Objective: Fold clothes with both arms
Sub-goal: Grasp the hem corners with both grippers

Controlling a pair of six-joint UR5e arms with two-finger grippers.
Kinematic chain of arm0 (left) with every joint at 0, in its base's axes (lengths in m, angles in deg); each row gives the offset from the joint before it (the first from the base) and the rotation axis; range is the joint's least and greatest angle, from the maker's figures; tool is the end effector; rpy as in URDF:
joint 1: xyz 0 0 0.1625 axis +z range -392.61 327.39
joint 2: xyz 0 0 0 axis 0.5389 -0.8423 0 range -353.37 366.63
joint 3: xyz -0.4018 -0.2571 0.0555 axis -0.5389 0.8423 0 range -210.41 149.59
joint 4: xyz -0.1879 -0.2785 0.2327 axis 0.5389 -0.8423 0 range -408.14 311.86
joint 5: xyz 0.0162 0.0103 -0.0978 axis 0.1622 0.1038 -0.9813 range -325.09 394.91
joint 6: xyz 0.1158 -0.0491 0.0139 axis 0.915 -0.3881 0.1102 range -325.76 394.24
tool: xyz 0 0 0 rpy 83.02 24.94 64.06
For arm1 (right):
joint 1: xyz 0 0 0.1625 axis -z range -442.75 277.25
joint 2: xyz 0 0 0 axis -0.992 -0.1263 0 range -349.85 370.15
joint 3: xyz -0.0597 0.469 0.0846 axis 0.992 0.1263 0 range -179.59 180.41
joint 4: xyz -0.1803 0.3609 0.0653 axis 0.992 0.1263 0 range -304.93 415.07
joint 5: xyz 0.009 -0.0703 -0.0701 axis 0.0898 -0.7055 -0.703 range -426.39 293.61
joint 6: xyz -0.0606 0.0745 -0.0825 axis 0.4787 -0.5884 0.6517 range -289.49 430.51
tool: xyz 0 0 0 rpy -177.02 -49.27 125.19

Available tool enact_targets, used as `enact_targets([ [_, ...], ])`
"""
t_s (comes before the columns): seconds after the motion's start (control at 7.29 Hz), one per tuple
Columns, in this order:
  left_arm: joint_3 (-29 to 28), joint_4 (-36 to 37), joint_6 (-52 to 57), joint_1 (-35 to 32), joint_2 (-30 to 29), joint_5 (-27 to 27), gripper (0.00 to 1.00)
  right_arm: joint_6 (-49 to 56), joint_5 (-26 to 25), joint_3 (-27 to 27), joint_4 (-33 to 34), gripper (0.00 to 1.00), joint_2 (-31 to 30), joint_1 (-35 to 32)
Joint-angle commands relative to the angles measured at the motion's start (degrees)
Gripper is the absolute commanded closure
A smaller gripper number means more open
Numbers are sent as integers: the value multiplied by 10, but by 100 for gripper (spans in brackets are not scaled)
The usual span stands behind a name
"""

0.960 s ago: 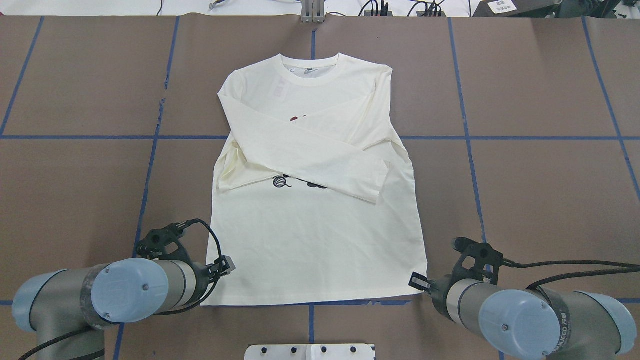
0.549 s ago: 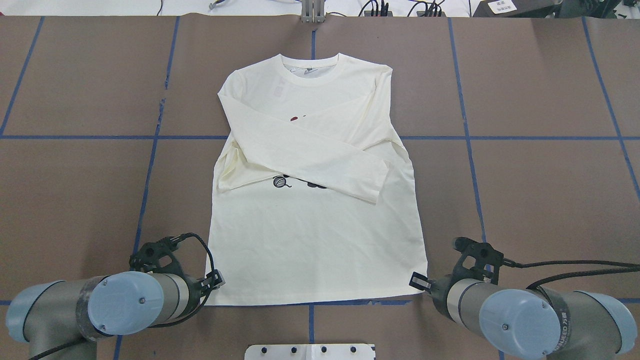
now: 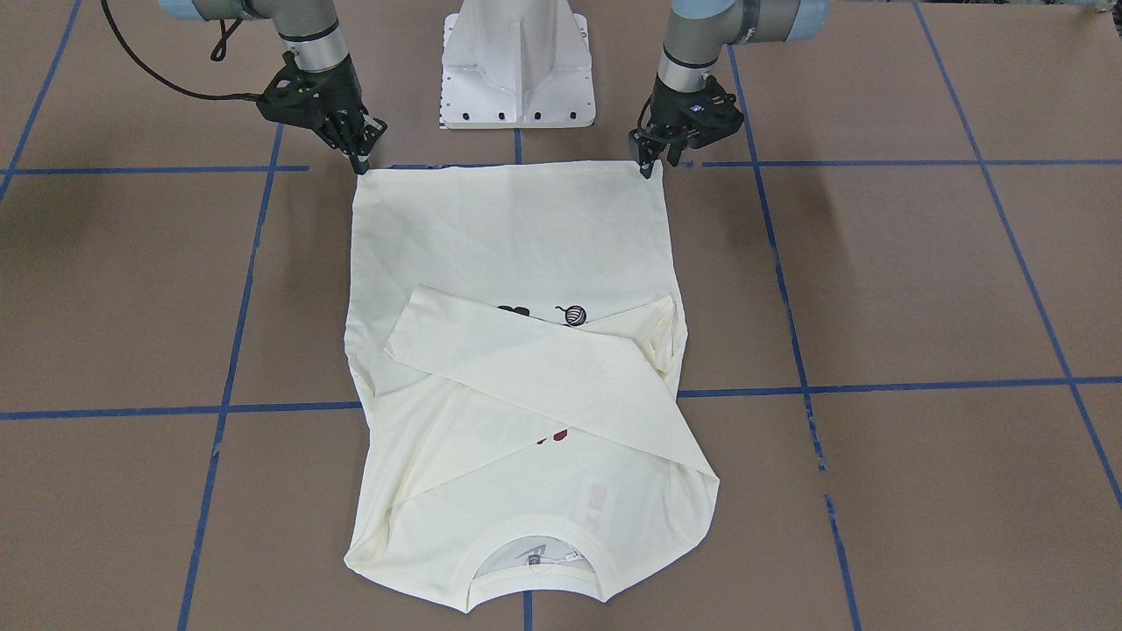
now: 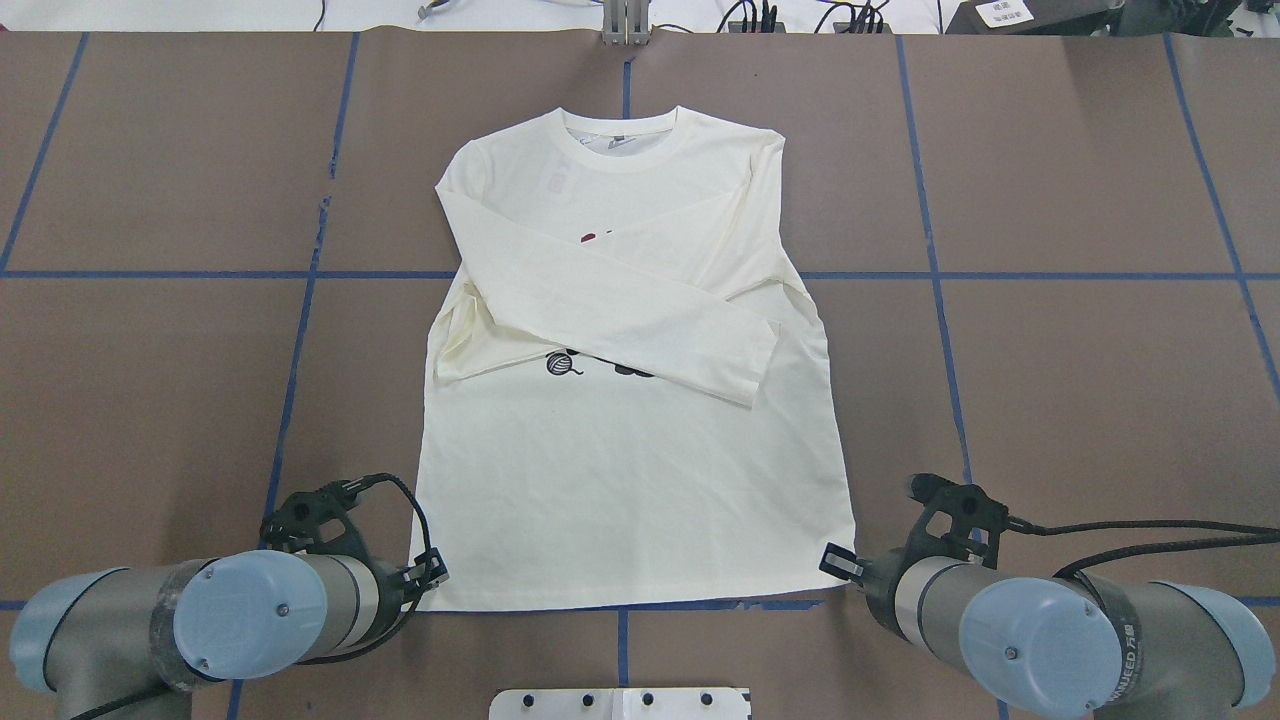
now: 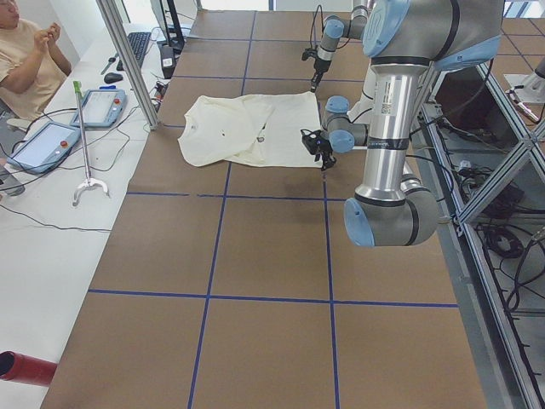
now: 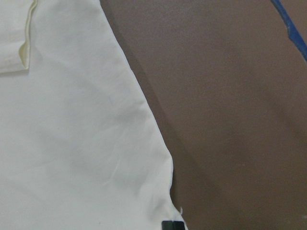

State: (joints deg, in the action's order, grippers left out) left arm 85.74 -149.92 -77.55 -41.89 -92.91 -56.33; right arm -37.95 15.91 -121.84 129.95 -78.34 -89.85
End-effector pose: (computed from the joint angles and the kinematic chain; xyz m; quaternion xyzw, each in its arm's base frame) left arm 0.5257 -0.2183 0.4228 -0.0537 0.3990 -0.2410 0.8831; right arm -0.4716 -0.2101 0.4353 0.0199 -0.4168 0.2281 0.8797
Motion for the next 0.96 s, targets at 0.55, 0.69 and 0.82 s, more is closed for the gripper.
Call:
enact_targets([
  [0.55, 35, 10, 0, 15, 7, 0, 100, -1, -2, -3, -1, 100, 0, 0],
  [0.69, 73, 44, 0, 16, 8, -9, 100, 0, 1, -33, 0, 100, -12, 0],
  [0.82, 108, 54, 0, 17, 5, -29, 100, -1, 4, -77, -1, 100, -50, 26],
])
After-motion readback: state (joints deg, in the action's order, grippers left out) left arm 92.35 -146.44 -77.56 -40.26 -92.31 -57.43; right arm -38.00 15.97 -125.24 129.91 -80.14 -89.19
